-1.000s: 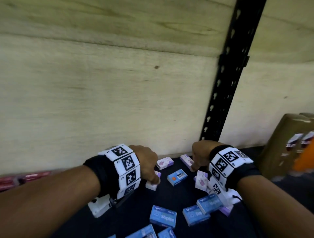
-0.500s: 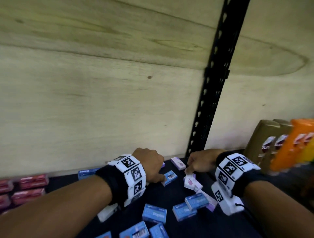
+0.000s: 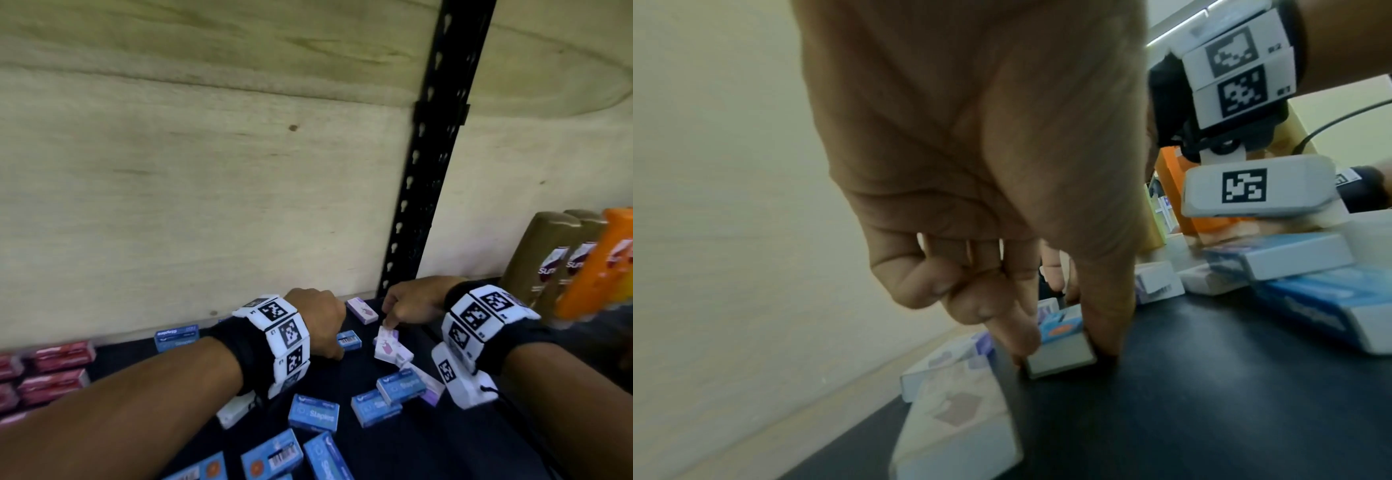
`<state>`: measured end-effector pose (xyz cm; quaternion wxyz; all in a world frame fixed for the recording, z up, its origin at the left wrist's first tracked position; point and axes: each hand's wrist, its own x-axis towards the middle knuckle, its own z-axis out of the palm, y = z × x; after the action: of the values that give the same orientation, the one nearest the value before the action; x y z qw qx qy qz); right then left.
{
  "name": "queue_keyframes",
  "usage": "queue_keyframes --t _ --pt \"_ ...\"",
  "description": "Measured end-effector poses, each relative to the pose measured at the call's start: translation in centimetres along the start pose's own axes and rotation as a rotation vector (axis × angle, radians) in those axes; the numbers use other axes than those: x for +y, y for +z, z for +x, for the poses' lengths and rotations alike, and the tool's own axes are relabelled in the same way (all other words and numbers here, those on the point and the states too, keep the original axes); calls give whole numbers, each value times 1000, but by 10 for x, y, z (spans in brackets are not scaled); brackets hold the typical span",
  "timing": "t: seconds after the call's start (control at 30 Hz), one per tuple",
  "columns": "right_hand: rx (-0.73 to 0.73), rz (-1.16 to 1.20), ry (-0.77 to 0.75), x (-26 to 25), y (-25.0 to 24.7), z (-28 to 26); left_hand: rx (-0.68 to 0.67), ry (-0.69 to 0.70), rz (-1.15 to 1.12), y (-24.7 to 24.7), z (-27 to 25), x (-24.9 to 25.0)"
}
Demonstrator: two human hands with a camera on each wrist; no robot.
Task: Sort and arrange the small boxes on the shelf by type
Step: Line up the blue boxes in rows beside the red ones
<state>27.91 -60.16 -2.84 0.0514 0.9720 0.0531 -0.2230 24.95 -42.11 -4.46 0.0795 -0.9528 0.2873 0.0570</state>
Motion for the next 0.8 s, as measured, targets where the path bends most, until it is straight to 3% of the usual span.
queue_keyframes --t 0.27,0.6,0.8 --pt "8 30 0 -5 -1 -11 22 32 148 -3 -18 3" --pt "135 251 -103 -3 9 -47 -61 -56 97 -20 -71 -21" --pt "-7 242 -198 -12 14 -78 -184 -68 63 -15 -97 -42"
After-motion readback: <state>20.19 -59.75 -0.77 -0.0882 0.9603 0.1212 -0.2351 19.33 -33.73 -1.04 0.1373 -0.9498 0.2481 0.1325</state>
